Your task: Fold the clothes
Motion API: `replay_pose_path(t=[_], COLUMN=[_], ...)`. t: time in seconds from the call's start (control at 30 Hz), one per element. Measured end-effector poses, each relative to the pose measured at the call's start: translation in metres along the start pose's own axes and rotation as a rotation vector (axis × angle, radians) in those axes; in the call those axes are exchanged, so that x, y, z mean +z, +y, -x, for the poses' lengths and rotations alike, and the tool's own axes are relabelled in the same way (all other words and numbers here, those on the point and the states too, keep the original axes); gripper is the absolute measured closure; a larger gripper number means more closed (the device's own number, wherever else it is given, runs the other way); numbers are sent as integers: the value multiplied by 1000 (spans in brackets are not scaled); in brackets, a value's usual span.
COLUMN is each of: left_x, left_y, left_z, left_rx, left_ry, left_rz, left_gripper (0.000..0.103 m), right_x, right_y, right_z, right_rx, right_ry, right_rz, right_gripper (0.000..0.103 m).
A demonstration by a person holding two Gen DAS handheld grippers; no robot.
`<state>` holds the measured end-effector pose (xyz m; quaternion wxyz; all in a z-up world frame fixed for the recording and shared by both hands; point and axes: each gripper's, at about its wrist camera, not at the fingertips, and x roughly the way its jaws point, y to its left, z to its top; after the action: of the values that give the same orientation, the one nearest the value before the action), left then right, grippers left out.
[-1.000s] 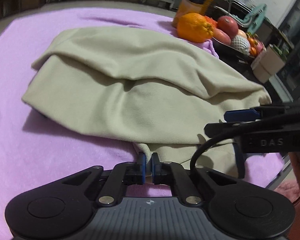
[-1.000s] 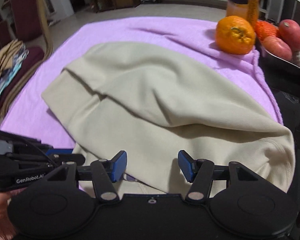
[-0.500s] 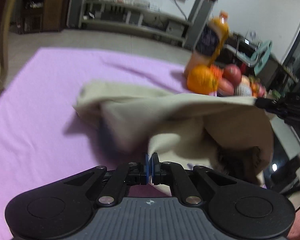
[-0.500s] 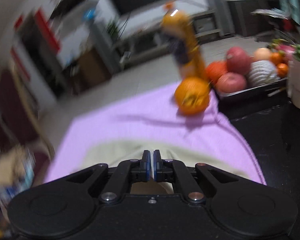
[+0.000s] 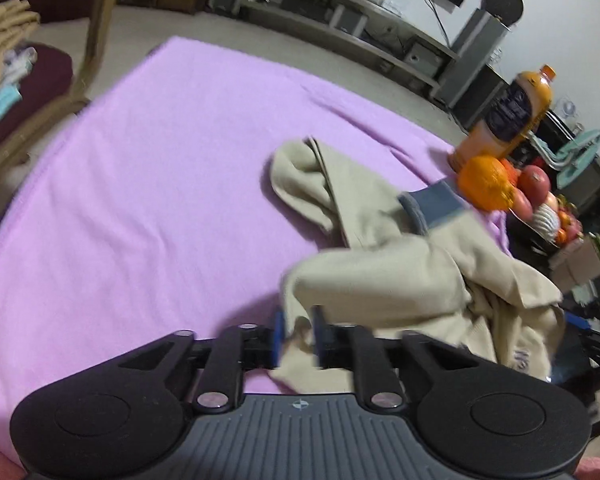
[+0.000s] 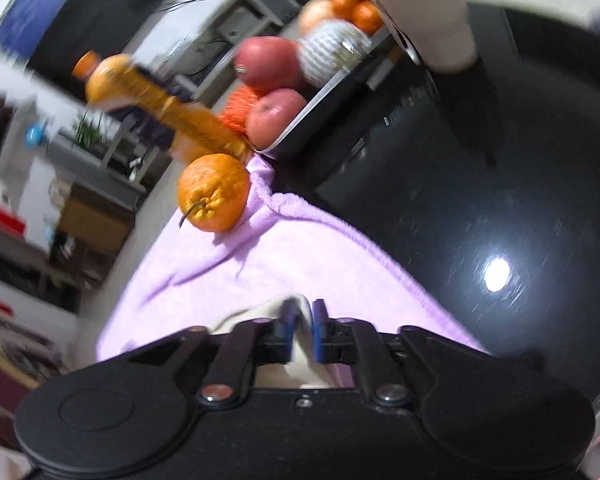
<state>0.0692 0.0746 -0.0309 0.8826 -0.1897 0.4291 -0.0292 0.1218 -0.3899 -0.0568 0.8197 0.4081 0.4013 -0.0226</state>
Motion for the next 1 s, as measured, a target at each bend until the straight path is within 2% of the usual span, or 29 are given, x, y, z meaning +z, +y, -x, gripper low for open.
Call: replay_pose_path(t=[0.2, 0.37, 0.53, 0.6, 0.77, 0.93, 1.0], left_x=[-16, -28, -22, -20, -17, -15, -17], left_y=[17, 16, 17, 13, 16, 8, 3], left_z=[7, -10, -19, -29, -47, -44, -45], left_rx=[-18, 71, 43, 74, 50, 39, 75], left_ry=[12, 31, -6, 5, 20, -5, -15], left_rz=[17, -76, -74, -83, -21, -38, -80], left_gripper=[63, 68, 70, 75, 95, 94, 83], right_x=[-34, -64, -82, -84, -87, -86, -86], right_y=[-7, -13, -13, -9, -5, -9, -10], right_z=[14, 20, 23, 23, 19, 21, 24], right_rx=[20, 14, 22, 31, 27, 17, 8], right_ry=[91, 136, 156, 160, 167, 148, 134], right_rz=[61, 76, 95, 110, 129, 103, 107], right_gripper=[59, 58, 56, 56, 56, 56, 56])
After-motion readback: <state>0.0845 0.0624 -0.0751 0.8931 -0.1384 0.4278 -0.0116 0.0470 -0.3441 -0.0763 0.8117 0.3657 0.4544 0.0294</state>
